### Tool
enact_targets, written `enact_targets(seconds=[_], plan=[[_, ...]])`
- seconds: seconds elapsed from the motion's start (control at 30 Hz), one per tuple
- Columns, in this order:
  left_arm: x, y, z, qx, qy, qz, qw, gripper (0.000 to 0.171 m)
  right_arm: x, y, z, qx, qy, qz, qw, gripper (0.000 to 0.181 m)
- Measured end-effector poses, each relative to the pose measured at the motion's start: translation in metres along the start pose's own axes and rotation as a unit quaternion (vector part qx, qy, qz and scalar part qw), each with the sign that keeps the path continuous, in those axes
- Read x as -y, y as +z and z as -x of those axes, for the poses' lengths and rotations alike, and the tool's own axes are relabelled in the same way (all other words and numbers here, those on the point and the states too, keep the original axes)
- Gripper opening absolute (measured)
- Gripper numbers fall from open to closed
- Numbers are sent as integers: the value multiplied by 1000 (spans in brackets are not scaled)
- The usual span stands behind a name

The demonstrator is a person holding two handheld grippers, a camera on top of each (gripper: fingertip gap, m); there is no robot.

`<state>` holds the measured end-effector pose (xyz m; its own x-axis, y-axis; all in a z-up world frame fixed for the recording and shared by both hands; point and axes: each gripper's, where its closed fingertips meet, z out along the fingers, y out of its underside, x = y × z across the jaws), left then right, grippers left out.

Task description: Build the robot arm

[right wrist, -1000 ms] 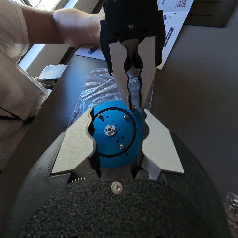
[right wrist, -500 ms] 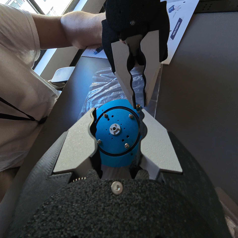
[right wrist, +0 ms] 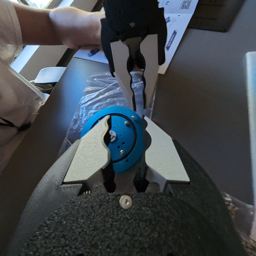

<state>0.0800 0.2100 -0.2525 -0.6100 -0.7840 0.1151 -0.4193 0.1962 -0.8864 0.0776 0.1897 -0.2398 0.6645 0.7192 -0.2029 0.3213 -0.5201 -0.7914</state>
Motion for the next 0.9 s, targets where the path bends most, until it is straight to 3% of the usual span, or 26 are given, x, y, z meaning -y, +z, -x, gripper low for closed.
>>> enact_targets(seconds=[0.1,0.2,0.3,0.43,0.63,0.77,0.9], plan=[[4,-11,14,32,2,-3,999,13,2,0,-18,-16,3,15,1000,28],[-10,-18,26,70,35,51,996,13,2,1,-37,-45,7,24,999,19],[-16,-19,23,63,29,70,995,13,-9,5,-56,-69,-42,88,993,18],[-16,-22,16,58,12,82,995,14,-18,17,-42,59,-75,129,987,15],[-5,-45,-7,72,-80,65,992,19,-23,24,-50,100,-229,175,952,25],[-6,-59,-31,59,-107,31,992,18,-33,30,-49,171,-245,233,925,22],[-12,-68,-45,43,-124,-5,991,19,-32,40,-51,216,-263,234,910,22]])
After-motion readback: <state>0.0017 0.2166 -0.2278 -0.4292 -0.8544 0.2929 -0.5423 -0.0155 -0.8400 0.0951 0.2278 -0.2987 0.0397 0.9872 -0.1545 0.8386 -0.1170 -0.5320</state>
